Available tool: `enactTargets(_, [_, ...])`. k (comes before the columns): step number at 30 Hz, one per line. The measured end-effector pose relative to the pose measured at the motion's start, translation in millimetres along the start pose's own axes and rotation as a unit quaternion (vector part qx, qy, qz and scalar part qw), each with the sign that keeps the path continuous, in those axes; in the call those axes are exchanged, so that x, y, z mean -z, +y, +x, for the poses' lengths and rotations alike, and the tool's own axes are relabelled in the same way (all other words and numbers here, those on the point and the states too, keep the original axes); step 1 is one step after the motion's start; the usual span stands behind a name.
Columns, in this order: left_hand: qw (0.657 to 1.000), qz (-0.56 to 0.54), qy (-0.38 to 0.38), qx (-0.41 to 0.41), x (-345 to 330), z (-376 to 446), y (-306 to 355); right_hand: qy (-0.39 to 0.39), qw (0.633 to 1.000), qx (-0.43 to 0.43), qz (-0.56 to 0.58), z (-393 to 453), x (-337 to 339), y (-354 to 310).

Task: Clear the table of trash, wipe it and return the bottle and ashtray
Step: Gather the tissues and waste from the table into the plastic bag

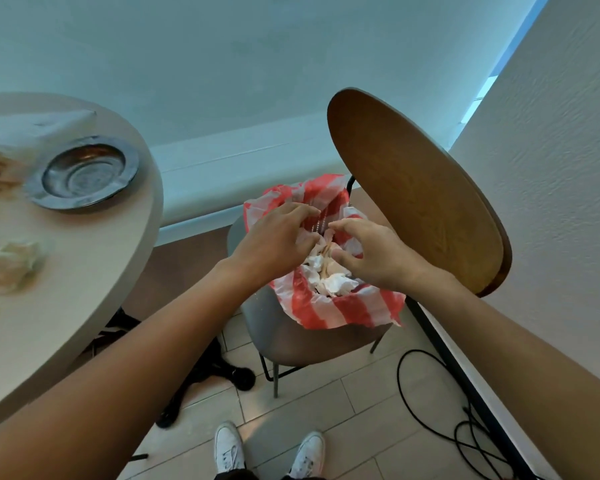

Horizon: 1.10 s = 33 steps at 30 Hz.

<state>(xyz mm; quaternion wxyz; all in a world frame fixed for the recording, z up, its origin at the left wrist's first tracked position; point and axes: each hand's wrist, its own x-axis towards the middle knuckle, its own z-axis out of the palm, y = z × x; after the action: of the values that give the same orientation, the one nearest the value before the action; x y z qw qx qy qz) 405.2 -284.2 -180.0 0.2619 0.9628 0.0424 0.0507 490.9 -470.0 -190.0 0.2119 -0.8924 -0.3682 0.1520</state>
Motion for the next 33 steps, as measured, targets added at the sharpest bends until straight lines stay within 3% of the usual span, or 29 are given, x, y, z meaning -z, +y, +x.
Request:
enactTargets(15, [0.986,0.012,0.158,0.048,128,-98,24,-0.002,0.985,0.156,-0.070,-4,64,-134])
enactTargets(23, [0.973,0.045,0.207,0.093,192,-179,-28,-0.002,0.966,0.240,-0.095,-2,38,-236])
enactTargets(33, [0.971,0.088,0.187,0.122,255,-271,-126,-0.018,0.970,0.227,-0.088,0,-19,-335])
